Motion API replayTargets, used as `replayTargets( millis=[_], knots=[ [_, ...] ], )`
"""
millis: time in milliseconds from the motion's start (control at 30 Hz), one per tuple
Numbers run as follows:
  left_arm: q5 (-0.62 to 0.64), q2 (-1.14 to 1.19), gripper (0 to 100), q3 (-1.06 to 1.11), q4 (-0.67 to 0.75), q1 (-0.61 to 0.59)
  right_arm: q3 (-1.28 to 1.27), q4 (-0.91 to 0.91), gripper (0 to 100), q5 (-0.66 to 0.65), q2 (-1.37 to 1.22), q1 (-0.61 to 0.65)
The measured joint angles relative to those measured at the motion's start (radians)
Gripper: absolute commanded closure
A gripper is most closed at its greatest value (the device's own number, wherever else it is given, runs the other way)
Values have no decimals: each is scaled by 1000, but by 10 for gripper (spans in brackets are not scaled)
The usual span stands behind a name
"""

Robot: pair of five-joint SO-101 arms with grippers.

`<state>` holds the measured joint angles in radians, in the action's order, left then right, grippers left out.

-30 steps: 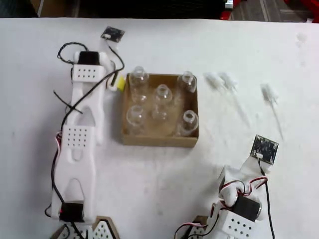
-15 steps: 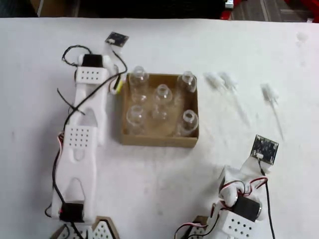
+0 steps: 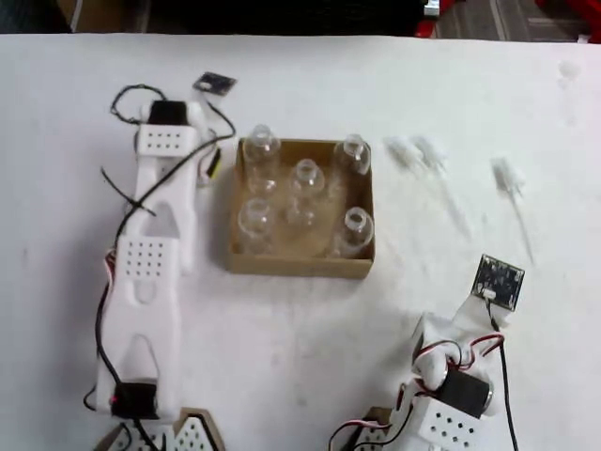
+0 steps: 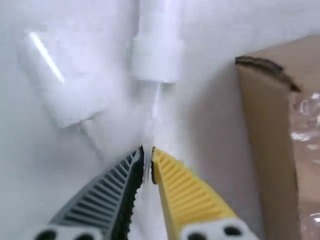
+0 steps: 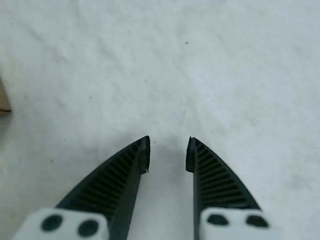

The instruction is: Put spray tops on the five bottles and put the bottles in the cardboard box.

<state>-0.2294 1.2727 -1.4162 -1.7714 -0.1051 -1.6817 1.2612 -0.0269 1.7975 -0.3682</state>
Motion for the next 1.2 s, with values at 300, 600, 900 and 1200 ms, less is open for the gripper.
replayTargets(
  millis=[300,600,900,1200],
  knots=[
    [14,-321,962,508,-2,-44,0,0,899,0,0,0],
    [-12,-592,819,864,-2,-46,0,0,899,0,0,0],
    [38,-752,779,664,172,-31,0,0,899,0,0,0],
    [121,-443,780,574,450,-14,0,0,899,0,0,0]
  ],
)
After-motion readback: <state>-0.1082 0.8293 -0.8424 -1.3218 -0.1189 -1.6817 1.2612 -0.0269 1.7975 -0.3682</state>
